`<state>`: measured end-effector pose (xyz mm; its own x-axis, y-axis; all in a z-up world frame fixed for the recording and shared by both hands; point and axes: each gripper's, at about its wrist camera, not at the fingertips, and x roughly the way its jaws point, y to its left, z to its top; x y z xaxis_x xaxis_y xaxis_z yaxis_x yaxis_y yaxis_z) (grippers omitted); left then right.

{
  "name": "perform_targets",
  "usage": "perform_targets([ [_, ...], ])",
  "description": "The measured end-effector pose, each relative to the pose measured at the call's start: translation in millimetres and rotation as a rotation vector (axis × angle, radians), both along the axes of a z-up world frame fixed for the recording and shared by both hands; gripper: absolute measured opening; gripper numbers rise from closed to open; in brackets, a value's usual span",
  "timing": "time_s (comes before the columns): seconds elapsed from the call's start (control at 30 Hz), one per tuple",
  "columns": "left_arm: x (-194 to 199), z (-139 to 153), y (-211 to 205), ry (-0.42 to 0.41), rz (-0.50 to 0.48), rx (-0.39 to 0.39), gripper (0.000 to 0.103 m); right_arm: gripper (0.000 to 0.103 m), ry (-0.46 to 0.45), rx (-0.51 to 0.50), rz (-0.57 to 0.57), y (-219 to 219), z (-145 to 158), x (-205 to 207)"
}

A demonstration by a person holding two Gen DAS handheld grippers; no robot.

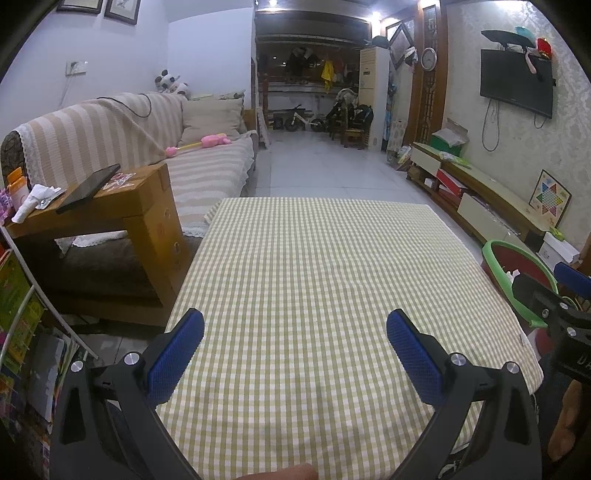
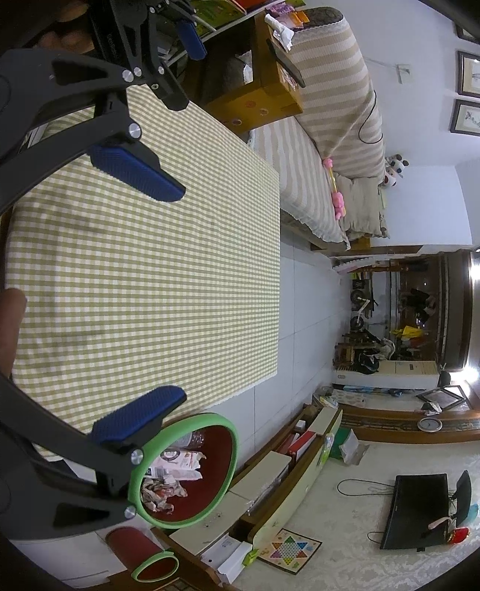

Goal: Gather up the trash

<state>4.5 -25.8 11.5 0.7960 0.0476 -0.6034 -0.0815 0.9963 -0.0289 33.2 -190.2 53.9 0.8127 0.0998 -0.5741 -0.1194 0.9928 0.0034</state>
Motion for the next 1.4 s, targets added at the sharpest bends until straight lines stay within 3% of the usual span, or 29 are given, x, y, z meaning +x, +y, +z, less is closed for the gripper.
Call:
perform_targets([
  [1.4,2.0,1.8,1.0,-0.008,-0.009,-0.022,0.095,0.098,0.022,0.010,-0.017,-8.0,-4.6,3.1],
])
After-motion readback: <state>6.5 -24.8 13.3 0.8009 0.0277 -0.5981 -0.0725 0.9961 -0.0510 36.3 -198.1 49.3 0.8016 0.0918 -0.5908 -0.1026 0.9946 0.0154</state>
